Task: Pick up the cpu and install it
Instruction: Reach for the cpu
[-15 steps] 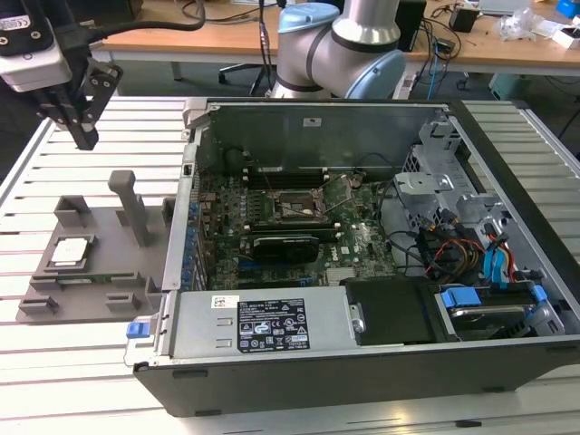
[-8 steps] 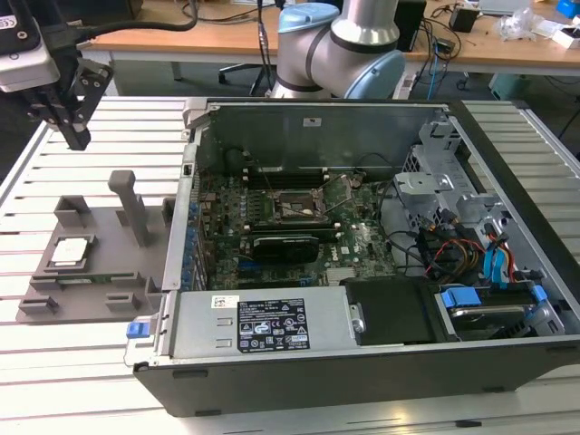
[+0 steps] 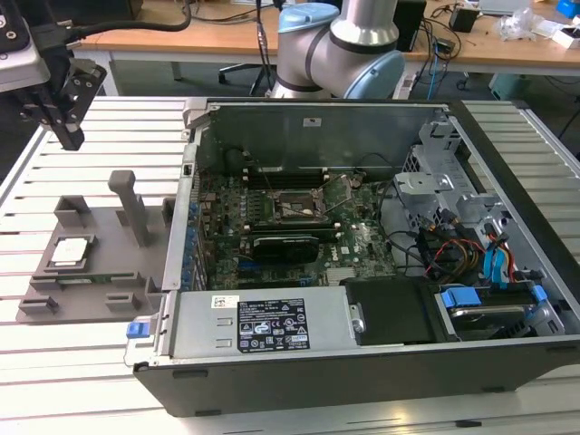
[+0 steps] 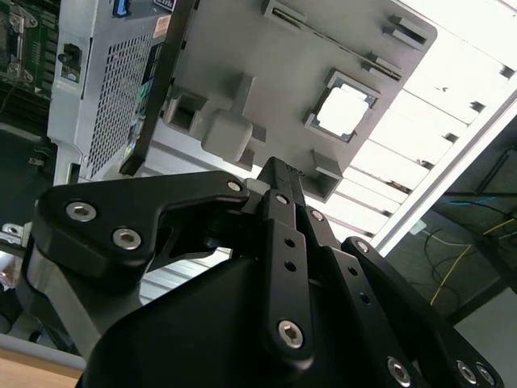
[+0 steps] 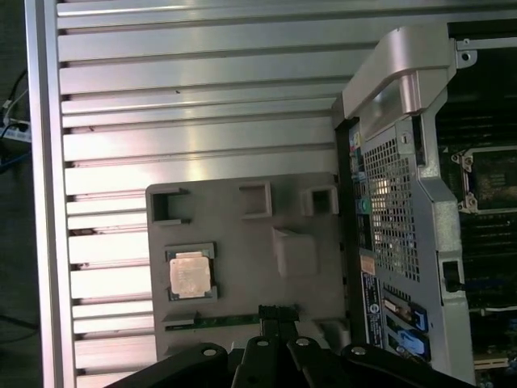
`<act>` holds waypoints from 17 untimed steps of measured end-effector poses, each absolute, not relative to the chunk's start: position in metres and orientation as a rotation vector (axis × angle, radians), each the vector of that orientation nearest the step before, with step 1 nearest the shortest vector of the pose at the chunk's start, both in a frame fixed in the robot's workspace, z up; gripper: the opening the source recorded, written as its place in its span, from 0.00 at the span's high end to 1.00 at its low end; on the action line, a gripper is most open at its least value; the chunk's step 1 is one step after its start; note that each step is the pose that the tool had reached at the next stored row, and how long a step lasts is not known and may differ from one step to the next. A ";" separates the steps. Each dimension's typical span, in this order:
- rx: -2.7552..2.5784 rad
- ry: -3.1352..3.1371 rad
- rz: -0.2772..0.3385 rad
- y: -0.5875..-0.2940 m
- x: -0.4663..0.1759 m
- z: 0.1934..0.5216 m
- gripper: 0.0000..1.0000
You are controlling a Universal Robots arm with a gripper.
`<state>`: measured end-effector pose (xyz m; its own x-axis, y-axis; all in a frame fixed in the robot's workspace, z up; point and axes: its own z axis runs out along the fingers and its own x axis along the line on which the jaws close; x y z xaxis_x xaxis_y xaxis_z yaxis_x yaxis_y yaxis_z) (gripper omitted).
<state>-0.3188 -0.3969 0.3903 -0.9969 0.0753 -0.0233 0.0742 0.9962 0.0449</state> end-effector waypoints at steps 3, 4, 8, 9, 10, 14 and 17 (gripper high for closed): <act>0.117 3.114 0.068 -0.397 -0.321 0.390 0.89; 0.117 3.114 0.069 -0.397 -0.322 0.390 0.89; 0.117 3.114 0.069 -0.397 -0.326 0.390 0.89; 0.117 3.114 0.068 -0.397 -0.327 0.390 0.89; 0.117 3.114 0.068 -0.397 -0.329 0.390 0.89; 0.117 3.114 0.068 -0.397 -0.335 0.390 0.89; 0.117 3.114 0.069 -0.397 -0.341 0.390 0.89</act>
<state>-0.3414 -0.3969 0.3898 -0.9969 0.0753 -0.0233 0.0742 0.9962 0.0449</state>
